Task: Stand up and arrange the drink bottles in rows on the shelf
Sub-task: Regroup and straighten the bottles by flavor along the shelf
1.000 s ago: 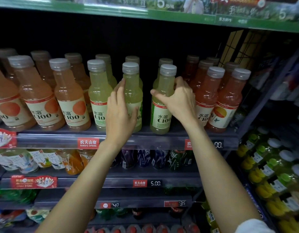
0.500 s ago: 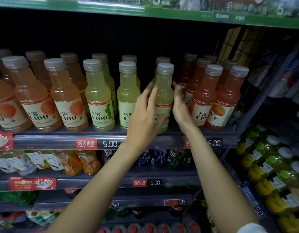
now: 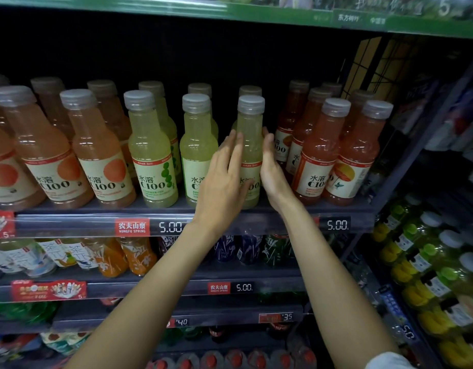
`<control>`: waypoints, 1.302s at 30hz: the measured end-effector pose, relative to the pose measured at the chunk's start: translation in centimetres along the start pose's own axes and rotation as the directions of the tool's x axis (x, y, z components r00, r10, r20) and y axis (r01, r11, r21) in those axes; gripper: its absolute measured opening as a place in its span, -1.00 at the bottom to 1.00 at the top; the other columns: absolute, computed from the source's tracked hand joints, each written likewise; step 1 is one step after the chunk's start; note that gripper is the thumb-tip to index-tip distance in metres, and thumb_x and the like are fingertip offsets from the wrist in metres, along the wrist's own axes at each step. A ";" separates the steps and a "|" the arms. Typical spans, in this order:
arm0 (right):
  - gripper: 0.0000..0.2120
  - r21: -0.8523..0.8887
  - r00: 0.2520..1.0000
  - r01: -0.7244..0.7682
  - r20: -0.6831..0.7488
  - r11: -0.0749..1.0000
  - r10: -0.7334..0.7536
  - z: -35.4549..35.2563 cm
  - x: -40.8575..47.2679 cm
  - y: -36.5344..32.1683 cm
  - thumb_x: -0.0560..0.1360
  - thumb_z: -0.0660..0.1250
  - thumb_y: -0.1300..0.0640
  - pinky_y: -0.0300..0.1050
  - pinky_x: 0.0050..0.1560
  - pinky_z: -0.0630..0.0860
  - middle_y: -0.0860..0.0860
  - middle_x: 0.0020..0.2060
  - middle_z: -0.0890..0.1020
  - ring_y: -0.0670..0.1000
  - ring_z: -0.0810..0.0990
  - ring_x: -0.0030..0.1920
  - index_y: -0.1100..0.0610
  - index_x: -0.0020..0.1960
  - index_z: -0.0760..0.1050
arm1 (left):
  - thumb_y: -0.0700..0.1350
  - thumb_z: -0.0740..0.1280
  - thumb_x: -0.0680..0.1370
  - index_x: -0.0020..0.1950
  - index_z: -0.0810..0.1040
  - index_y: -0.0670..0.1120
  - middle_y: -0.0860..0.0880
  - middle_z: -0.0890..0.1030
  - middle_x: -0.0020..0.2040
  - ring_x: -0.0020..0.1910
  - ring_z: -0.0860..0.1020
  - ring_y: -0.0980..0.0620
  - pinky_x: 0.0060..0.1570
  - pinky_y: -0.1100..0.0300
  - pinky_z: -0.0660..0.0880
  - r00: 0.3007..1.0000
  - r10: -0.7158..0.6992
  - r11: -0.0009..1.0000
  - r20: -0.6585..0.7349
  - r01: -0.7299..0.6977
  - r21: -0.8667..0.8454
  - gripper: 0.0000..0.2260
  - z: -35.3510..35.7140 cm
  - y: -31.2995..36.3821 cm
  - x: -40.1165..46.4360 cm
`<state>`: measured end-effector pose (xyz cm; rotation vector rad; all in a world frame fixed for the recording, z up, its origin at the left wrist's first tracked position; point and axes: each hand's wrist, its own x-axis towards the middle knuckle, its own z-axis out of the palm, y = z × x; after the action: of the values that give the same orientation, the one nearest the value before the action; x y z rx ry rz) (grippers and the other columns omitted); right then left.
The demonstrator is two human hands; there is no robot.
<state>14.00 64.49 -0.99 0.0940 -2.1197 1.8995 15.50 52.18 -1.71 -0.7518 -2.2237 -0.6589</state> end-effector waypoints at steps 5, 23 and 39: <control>-0.16 -0.038 0.999 -0.031 0.012 0.999 0.031 0.1 0.2 0.1 0.38 -0.11 -0.52 0.03 0.51 0.07 -0.12 0.53 0.11 -0.13 0.09 0.50 -0.11 0.54 -0.04 | -0.21 0.47 0.44 0.50 0.19 -0.26 -0.22 0.29 0.47 0.43 0.30 -0.12 0.35 0.33 0.11 1.000 0.007 1.000 -0.010 -0.007 0.001 -0.28 0.1 0.0 0.0; -0.78 -0.580 0.710 0.093 -0.531 0.809 -0.462 -10.6 -8.6 -1.2 0.52 0.26 0.25 -0.12 0.09 0.52 -0.04 0.06 0.55 -0.06 0.55 0.06 0.13 0.16 0.49 | -0.07 0.42 0.51 0.51 0.15 -0.13 -0.12 0.32 0.43 0.40 0.30 0.01 0.37 0.15 0.29 0.975 -0.097 0.807 0.200 0.195 -0.558 -0.33 3.5 7.9 3.0; -0.30 -0.707 0.712 -0.181 -0.574 0.684 -0.405 -14.3 -4.0 0.5 0.34 0.47 -0.13 -0.01 -0.06 0.53 0.08 0.16 0.52 0.10 0.56 0.09 0.13 0.33 0.27 | -0.07 0.45 0.48 0.57 -0.04 -0.08 -0.24 0.29 0.45 0.32 0.44 -0.22 0.24 -0.07 0.42 0.985 -0.111 0.903 0.129 0.155 -0.401 -0.16 7.3 8.3 4.3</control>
<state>20.11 78.00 -1.30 -0.5614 -2.0202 0.6581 15.25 64.03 -1.23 -0.8571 -2.2714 -1.2076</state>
